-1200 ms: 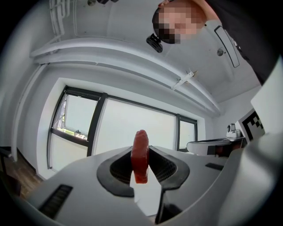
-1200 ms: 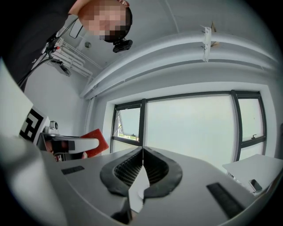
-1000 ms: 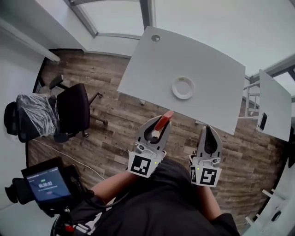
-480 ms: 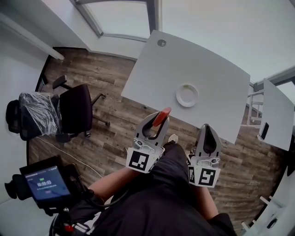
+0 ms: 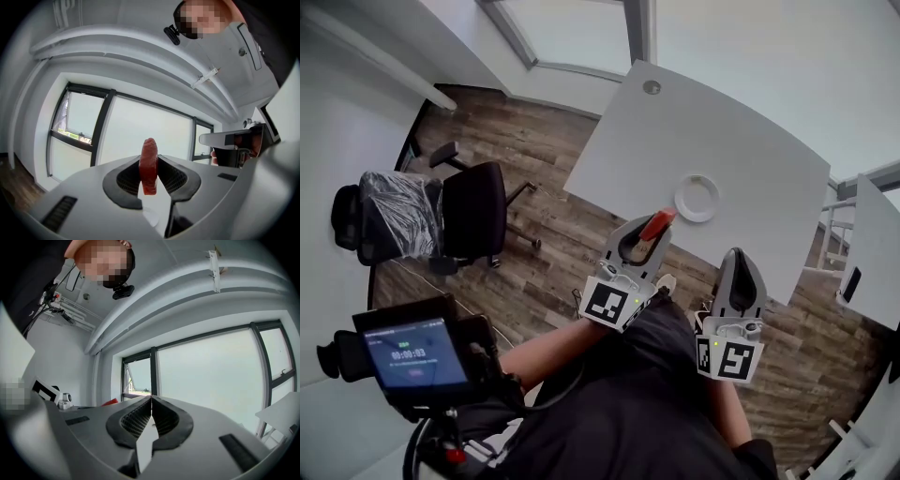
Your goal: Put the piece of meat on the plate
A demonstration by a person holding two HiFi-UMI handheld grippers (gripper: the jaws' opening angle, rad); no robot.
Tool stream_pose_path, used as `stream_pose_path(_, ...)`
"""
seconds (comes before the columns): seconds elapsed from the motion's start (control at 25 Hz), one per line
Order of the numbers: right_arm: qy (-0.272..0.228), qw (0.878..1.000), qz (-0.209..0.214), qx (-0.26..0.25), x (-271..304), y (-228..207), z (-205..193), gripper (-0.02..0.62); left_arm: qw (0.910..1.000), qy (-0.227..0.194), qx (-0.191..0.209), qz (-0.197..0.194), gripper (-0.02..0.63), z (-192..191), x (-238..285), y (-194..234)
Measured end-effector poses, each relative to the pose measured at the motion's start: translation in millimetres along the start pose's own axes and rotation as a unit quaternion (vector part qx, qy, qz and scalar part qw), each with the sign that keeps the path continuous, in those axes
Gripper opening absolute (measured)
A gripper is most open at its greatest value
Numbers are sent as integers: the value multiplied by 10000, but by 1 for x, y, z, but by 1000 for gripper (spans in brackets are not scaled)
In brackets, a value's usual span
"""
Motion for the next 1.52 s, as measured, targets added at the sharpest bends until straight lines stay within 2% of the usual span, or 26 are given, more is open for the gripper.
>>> stream_pose_path(0.12,14,10000,61,-49,0,1,2,6,9994,245,62,-253,98,-20,11,-3)
stream_pose_path(0.32,99,9998,157,-80,0,4,7,6,9979,499,271,-321,98,-38,21,-4)
stream_pose_path(0.44,125,9996,206,-174,-1,4,12,6,9956,540,698,-304,97,-45,21,-6)
stream_pose_path(0.52,142,9995,219,-200,1,3,13,6,9942,563,848,-336,97,-49,25,-7)
stream_pose_path(0.72,227,9990,296,-257,1,7,19,6,9963,616,503,-327,97,-59,30,-10)
stream_pose_path(0.92,309,9984,330,-346,-1,0,15,6,9940,849,623,-295,97,-79,42,-12)
stream_pose_path(1.2,356,9987,209,-300,-17,-44,-9,6,9811,1563,988,-573,97,-168,97,-30)
stream_pose_path(1.4,459,9986,165,-219,-10,-67,-21,6,9749,1879,1086,-500,98,-198,120,-23)
stream_pose_path(1.52,502,9985,162,-163,-3,-77,-27,6,9743,1969,998,-442,97,-206,137,-21)
Point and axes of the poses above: the fingertips, and each gripper's own axes: x forward along the fingers, y to its left, z out of its top, the point moved 2 cm from there along -x, backward along the fingers, and after that the axes turned 15 degrees about z, right-handed, at the moved point
